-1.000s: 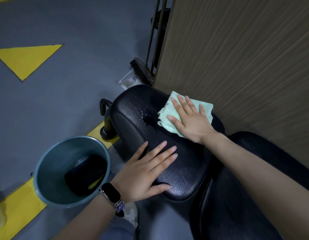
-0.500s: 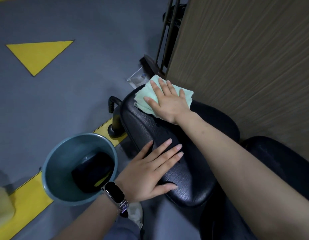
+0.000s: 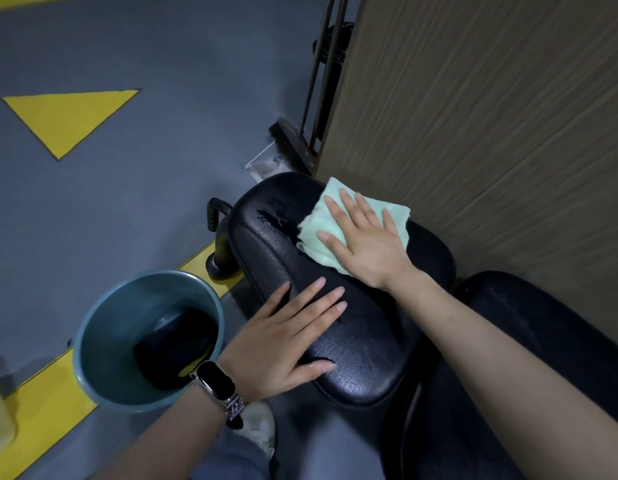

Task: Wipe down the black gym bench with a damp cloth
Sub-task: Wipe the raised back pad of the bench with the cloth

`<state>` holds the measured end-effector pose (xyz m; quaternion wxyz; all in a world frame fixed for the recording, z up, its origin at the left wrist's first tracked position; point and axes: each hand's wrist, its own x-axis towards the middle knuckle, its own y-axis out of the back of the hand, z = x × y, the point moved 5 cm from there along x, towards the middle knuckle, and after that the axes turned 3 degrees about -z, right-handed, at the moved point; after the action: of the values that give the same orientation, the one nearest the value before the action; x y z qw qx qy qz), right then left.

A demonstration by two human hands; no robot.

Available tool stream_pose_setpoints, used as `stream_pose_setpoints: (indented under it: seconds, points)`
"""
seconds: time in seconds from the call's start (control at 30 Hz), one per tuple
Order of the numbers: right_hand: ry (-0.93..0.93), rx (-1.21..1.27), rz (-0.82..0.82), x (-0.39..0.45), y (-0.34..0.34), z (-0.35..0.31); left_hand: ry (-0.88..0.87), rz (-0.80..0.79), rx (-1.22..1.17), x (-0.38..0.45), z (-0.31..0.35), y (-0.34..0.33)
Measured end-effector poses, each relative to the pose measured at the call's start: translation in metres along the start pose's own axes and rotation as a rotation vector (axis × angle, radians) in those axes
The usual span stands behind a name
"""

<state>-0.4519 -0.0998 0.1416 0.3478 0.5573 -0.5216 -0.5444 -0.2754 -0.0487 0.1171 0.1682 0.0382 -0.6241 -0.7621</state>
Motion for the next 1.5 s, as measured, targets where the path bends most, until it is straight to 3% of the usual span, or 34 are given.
stream_pose_setpoints:
  seconds: [0.53, 0.83, 1.5]
  points:
    - [-0.138, 0.024, -0.014, -0.106, -0.015, 0.056, 0.025, -0.011, 0.002, -0.01, -0.005, 0.004]
    - [-0.185, -0.023, -0.034, -0.049, -0.008, 0.021, 0.068, 0.0, -0.017, -0.013, -0.017, 0.005]
    - [-0.096, -0.016, -0.053, 0.076, -0.002, -0.076, 0.176, 0.018, 0.027, -0.034, -0.046, 0.005]
